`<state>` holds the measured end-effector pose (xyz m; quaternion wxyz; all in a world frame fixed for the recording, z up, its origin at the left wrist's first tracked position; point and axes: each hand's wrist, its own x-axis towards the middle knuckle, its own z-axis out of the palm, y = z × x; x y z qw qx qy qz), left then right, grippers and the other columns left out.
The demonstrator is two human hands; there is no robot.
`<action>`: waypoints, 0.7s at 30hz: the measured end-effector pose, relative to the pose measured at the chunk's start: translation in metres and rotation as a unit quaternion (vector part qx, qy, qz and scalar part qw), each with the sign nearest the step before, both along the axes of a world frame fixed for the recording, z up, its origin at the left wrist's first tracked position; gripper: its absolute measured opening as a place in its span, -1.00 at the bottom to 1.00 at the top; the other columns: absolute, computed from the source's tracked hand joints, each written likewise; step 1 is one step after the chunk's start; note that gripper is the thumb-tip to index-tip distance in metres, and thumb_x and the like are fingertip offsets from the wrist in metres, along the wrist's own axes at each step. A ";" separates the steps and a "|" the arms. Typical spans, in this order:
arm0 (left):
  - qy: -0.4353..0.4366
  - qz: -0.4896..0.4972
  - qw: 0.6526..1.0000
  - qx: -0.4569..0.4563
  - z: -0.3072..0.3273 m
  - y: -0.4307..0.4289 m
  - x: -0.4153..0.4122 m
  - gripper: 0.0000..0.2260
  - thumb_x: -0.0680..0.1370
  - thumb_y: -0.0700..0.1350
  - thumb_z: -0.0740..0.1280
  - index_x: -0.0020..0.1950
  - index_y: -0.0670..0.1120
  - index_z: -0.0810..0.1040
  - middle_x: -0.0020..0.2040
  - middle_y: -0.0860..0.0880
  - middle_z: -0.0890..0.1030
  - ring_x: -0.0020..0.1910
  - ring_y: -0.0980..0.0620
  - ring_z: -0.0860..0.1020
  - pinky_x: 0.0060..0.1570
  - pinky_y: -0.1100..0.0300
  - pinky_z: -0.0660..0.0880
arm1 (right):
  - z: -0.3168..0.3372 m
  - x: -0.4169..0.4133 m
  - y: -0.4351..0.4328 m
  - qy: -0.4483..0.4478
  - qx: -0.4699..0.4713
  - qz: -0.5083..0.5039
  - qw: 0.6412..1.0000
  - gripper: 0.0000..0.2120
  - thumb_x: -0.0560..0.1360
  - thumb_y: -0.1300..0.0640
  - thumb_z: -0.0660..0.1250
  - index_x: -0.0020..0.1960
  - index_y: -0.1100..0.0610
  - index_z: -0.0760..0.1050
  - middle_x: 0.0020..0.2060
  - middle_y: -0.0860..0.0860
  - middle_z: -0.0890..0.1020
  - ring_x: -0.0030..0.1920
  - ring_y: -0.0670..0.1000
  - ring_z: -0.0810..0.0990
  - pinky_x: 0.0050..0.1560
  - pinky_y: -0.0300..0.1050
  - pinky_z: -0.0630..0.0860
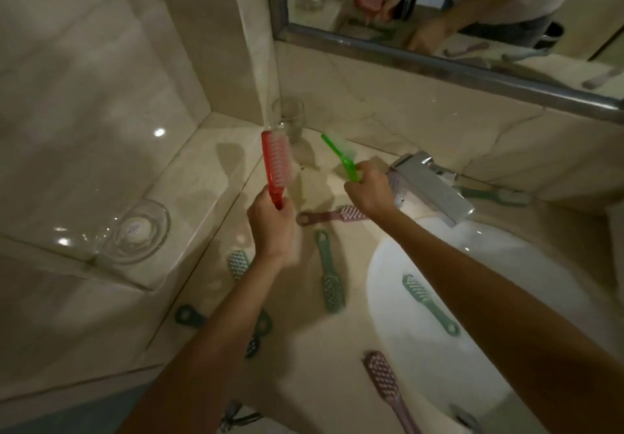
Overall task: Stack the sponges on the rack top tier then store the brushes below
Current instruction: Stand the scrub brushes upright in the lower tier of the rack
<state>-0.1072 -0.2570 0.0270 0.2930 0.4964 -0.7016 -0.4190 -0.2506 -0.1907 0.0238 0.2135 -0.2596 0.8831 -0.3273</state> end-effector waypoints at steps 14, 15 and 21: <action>-0.090 -0.386 0.918 -0.021 0.068 0.146 -0.054 -0.85 0.49 -0.20 0.35 -0.07 -0.27 0.65 -0.19 -0.28 0.66 -0.27 0.00 0.51 -0.37 0.23 0.23 | 0.080 -0.015 0.253 -0.300 -0.028 0.116 0.946 -0.89 0.41 0.40 0.33 -0.12 0.26 0.60 -0.35 0.03 0.70 -0.31 -0.01 0.69 -0.23 -0.24 0.63; -0.109 -0.430 0.896 -0.005 0.067 0.160 -0.061 -0.84 0.48 -0.19 0.37 -0.06 -0.27 0.65 -0.17 -0.27 0.66 -0.24 0.04 0.50 -0.32 0.23 0.26 | 0.080 -0.020 0.272 -0.294 -0.039 0.095 0.950 -0.91 0.40 0.39 0.35 -0.16 0.26 0.61 -0.35 0.03 0.70 -0.31 0.00 0.69 -0.21 -0.24 0.63; -0.147 -0.566 0.810 0.038 0.064 0.250 -0.099 -0.81 0.38 -0.16 0.48 -0.06 -0.20 0.65 -0.20 -0.04 0.62 -0.25 0.14 0.53 -0.25 0.28 0.45 | 0.077 -0.050 0.383 -0.288 -0.161 -0.022 0.944 -0.88 0.35 0.42 0.40 -0.20 0.23 0.59 -0.34 0.09 0.70 -0.31 0.04 0.70 -0.32 -0.27 0.60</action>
